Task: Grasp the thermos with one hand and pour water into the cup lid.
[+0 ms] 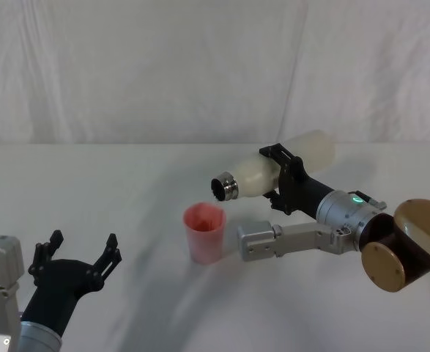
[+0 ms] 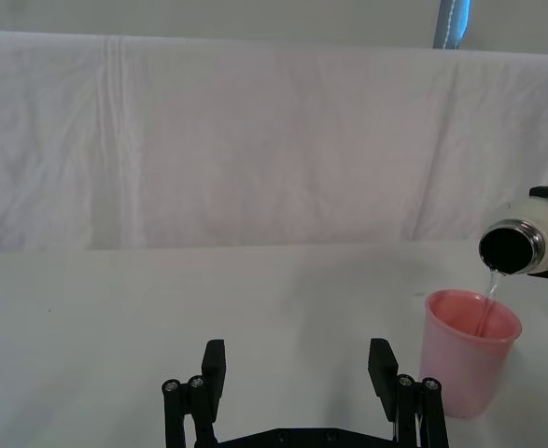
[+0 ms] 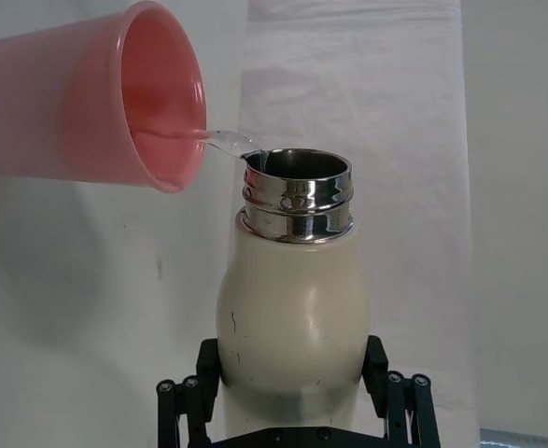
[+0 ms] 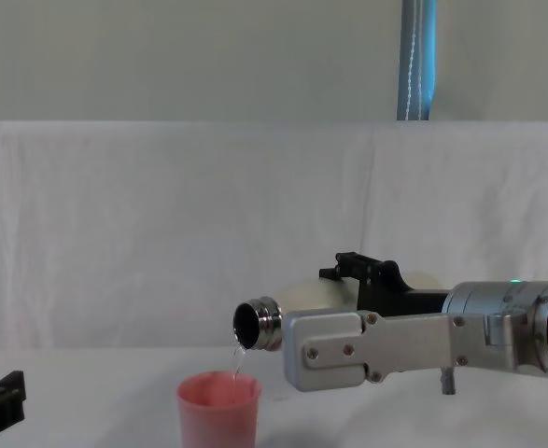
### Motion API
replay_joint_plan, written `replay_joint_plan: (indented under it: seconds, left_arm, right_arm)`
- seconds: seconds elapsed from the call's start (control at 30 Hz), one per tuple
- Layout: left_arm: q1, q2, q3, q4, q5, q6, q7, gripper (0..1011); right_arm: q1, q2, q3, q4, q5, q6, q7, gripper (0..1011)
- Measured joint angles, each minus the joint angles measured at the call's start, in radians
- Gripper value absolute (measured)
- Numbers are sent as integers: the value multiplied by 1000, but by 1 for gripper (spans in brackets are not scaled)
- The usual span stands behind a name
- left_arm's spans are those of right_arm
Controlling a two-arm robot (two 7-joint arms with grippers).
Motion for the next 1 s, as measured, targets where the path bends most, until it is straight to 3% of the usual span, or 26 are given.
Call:
replay_joint_plan:
  seconds: [1.0]
  left_arm:
    - [0,0,0,0,0,0,0,1001]
  right_arm:
    - [8,1,-3,8,-4,-6,-1,948]
